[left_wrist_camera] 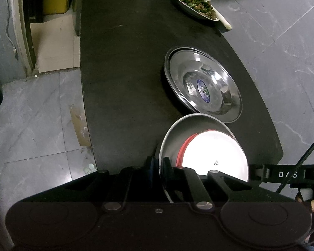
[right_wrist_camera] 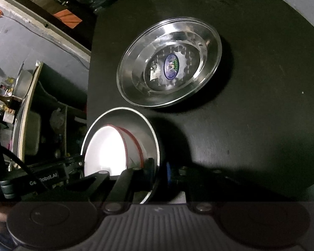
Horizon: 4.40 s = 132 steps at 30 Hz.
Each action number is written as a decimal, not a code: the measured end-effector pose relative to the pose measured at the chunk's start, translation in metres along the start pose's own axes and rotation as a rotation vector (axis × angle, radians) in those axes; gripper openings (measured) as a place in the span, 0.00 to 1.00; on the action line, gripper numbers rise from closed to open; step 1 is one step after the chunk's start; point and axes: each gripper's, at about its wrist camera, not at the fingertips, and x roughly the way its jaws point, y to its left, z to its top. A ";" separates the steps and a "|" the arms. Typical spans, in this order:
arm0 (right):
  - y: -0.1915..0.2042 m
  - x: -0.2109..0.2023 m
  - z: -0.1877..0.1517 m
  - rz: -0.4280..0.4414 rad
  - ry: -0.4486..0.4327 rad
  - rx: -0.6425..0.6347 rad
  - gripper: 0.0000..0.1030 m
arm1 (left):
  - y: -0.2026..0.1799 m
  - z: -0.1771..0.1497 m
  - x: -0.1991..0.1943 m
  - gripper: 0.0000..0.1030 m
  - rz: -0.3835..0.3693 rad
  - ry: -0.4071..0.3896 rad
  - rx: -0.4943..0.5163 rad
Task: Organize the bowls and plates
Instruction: 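Lift the steel mixing bowl with both tools and carry it toward the plate stack, then lower the steel mixing bowl onto the steel plate stack with both tools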
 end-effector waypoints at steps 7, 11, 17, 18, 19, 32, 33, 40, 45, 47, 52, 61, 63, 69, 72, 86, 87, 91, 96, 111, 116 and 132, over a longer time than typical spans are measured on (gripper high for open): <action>-0.002 -0.004 -0.003 0.015 -0.015 0.028 0.12 | -0.005 0.002 -0.002 0.07 0.002 0.001 0.019; -0.004 -0.005 -0.004 0.021 -0.020 0.041 0.12 | -0.008 0.003 -0.002 0.07 0.002 0.001 0.022; -0.005 -0.011 -0.005 0.026 -0.037 0.055 0.12 | -0.014 0.008 -0.008 0.07 -0.001 -0.014 0.030; -0.005 -0.012 -0.005 0.026 -0.040 0.055 0.12 | -0.015 0.009 -0.009 0.07 -0.002 -0.017 0.032; -0.005 -0.013 -0.005 0.028 -0.045 0.056 0.12 | -0.017 0.010 -0.010 0.07 -0.002 -0.020 0.034; -0.011 -0.027 0.005 0.045 -0.087 0.073 0.12 | -0.034 0.024 -0.016 0.07 -0.011 -0.066 0.043; -0.013 -0.027 0.006 0.049 -0.087 0.076 0.12 | -0.035 0.025 -0.016 0.07 -0.011 -0.069 0.044; -0.017 -0.030 0.014 0.056 -0.093 0.078 0.12 | -0.042 0.032 -0.014 0.07 -0.010 -0.079 0.042; -0.021 -0.032 0.021 0.063 -0.097 0.084 0.12 | -0.046 0.038 -0.012 0.07 -0.011 -0.090 0.044; -0.022 -0.034 0.024 0.065 -0.100 0.085 0.12 | -0.048 0.041 -0.012 0.07 -0.010 -0.095 0.046; -0.025 -0.038 0.031 0.068 -0.109 0.084 0.12 | -0.054 0.047 -0.008 0.07 -0.011 -0.101 0.048; -0.036 -0.043 0.043 0.065 -0.118 0.088 0.12 | -0.065 0.060 0.001 0.07 -0.014 -0.102 0.053; -0.038 -0.044 0.046 0.065 -0.120 0.091 0.12 | -0.066 0.061 0.002 0.07 -0.014 -0.102 0.052; -0.044 -0.045 0.057 0.060 -0.123 0.090 0.12 | -0.071 0.070 0.007 0.07 -0.013 -0.103 0.052; -0.046 -0.046 0.063 0.057 -0.124 0.088 0.12 | -0.074 0.078 0.011 0.07 -0.012 -0.105 0.052; -0.054 -0.040 0.093 0.056 -0.110 0.066 0.12 | -0.077 0.101 0.029 0.07 0.009 -0.119 0.012; -0.054 -0.038 0.096 0.058 -0.107 0.063 0.12 | -0.076 0.103 0.030 0.07 0.012 -0.120 0.008; -0.055 -0.033 0.106 0.062 -0.095 0.051 0.12 | -0.073 0.107 0.033 0.07 0.023 -0.125 -0.011; -0.053 -0.024 0.116 0.068 -0.078 0.029 0.12 | -0.068 0.111 0.037 0.07 0.037 -0.128 -0.036; -0.050 -0.008 0.135 0.066 -0.027 -0.013 0.12 | -0.056 0.112 0.051 0.07 0.050 -0.134 -0.112; -0.050 -0.004 0.140 0.063 -0.015 -0.024 0.12 | -0.054 0.112 0.053 0.07 0.060 -0.134 -0.132; -0.048 0.006 0.148 0.056 0.021 -0.048 0.13 | -0.049 0.113 0.062 0.06 0.069 -0.122 -0.181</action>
